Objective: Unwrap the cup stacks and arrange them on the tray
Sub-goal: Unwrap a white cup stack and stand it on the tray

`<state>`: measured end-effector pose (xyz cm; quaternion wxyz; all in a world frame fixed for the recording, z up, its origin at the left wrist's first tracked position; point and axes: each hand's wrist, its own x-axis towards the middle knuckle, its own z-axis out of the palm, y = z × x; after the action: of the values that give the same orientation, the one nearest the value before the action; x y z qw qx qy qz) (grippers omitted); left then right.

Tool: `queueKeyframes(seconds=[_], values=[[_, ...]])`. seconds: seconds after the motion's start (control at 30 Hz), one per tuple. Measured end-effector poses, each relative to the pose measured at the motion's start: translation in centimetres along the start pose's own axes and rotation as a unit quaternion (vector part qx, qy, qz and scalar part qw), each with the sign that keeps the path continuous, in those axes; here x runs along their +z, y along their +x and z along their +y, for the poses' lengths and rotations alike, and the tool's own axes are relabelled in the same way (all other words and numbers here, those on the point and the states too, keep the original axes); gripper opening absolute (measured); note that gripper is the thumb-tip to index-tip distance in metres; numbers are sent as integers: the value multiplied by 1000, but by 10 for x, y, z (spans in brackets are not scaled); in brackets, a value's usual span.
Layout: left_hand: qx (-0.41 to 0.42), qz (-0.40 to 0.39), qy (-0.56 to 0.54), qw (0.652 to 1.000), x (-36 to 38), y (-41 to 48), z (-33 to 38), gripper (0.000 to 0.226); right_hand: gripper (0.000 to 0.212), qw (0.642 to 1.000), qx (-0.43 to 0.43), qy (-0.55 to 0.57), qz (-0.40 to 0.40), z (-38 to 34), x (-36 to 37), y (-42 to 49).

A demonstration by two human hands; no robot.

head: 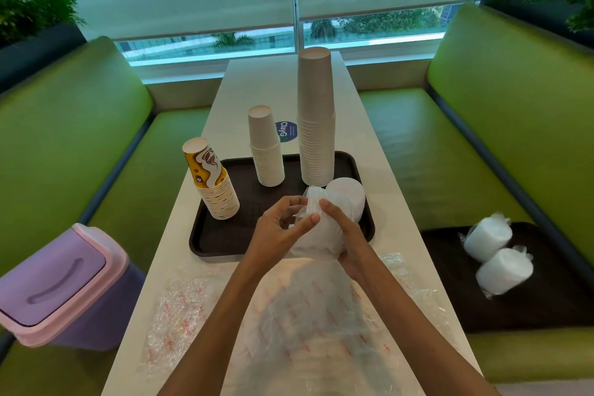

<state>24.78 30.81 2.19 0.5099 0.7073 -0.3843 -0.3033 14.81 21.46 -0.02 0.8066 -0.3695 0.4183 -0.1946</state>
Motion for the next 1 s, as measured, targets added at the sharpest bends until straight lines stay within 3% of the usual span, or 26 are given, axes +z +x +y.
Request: queueKeyframes(seconds=[0.2, 0.4, 0.57, 0.77, 0.87, 1.0], values=[[12, 1, 5, 1000, 2, 0, 4, 37, 117, 1000, 7, 8, -4, 1, 1, 0], [7, -9, 11, 1000, 1, -1, 6, 44, 93, 998, -2, 49, -26, 3, -7, -1], [-3, -11, 27, 1000, 3, 1, 8, 34, 92, 995, 18, 86, -36, 4, -11, -2], [35, 21, 165, 985, 18, 0, 13, 51, 84, 993, 24, 113, -11, 8, -14, -1], [75, 92, 227, 967, 28, -2, 15, 55, 60, 989, 16, 144, -14, 8, -16, -3], [67, 133, 218, 965, 36, 0, 16, 58, 42, 981, 0, 192, -33, 10, -22, -5]])
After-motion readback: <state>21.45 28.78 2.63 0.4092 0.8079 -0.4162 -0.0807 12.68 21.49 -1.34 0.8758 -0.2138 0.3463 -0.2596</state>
